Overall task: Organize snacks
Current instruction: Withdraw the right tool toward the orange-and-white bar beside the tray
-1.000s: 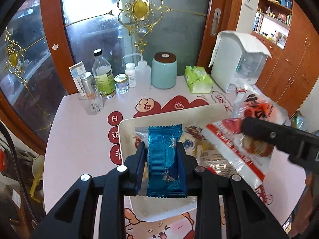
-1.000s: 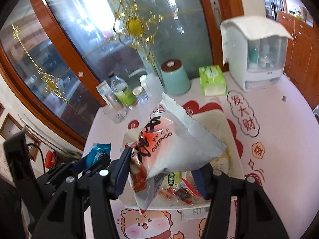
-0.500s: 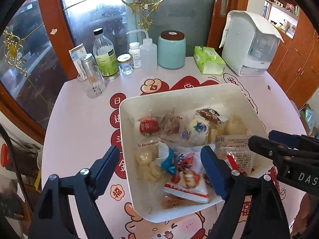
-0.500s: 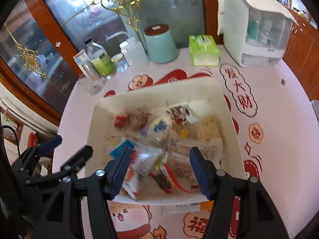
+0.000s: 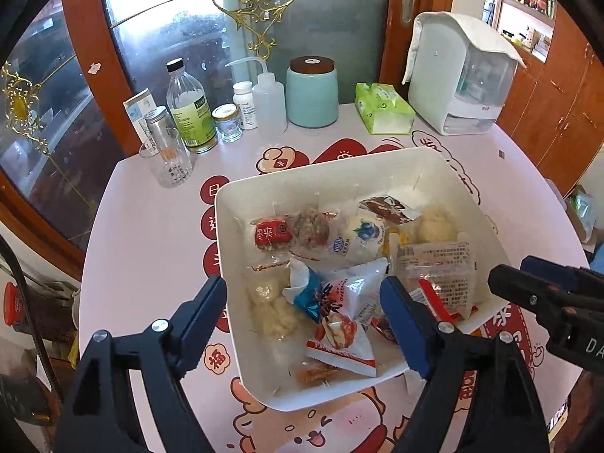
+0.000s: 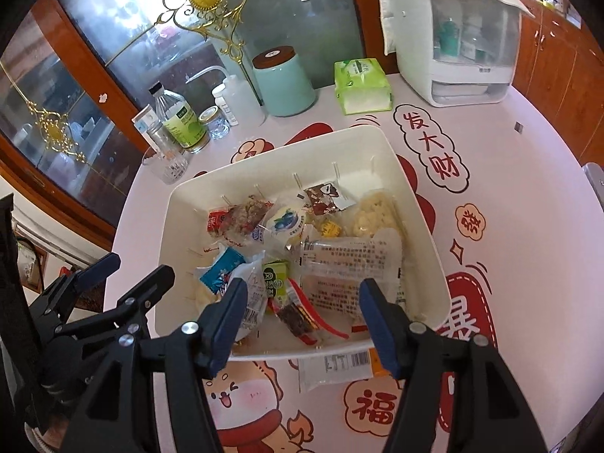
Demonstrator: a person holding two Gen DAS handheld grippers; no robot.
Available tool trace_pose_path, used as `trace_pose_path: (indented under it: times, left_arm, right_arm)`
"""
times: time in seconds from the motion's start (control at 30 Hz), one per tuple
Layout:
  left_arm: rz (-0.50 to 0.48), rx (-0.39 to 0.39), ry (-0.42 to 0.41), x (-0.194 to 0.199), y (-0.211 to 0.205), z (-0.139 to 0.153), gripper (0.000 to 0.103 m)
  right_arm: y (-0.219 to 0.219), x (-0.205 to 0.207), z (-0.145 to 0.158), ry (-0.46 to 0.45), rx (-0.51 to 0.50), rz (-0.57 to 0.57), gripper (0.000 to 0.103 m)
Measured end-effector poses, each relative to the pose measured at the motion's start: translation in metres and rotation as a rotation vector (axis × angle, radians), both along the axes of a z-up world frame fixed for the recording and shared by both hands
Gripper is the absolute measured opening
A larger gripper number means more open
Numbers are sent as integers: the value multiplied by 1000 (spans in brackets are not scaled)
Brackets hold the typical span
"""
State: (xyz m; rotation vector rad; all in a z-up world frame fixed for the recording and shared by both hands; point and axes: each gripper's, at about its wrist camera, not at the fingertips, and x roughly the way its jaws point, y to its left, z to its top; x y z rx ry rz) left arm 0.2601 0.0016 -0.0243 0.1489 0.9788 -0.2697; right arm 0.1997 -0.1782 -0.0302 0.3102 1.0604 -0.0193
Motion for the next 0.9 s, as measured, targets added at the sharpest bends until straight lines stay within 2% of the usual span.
trace_pose_path:
  times: [0.27, 0.47, 0.67, 0.9]
  left_arm:
    - [2, -70, -17, -28, 6, 11, 84]
    - [17, -77, -25, -56, 12, 0, 85]
    - [21, -86, -15, -88, 14, -25, 85]
    - [11, -57, 14, -106, 12, -56, 85]
  right_arm:
    - [-11, -34, 8, -32, 49, -54, 62]
    - [-20, -62, -4, -14, 43, -110, 62]
    - [-30, -79, -48, 80, 58, -178, 62]
    - [-45, -70, -112, 200, 182, -356, 62]
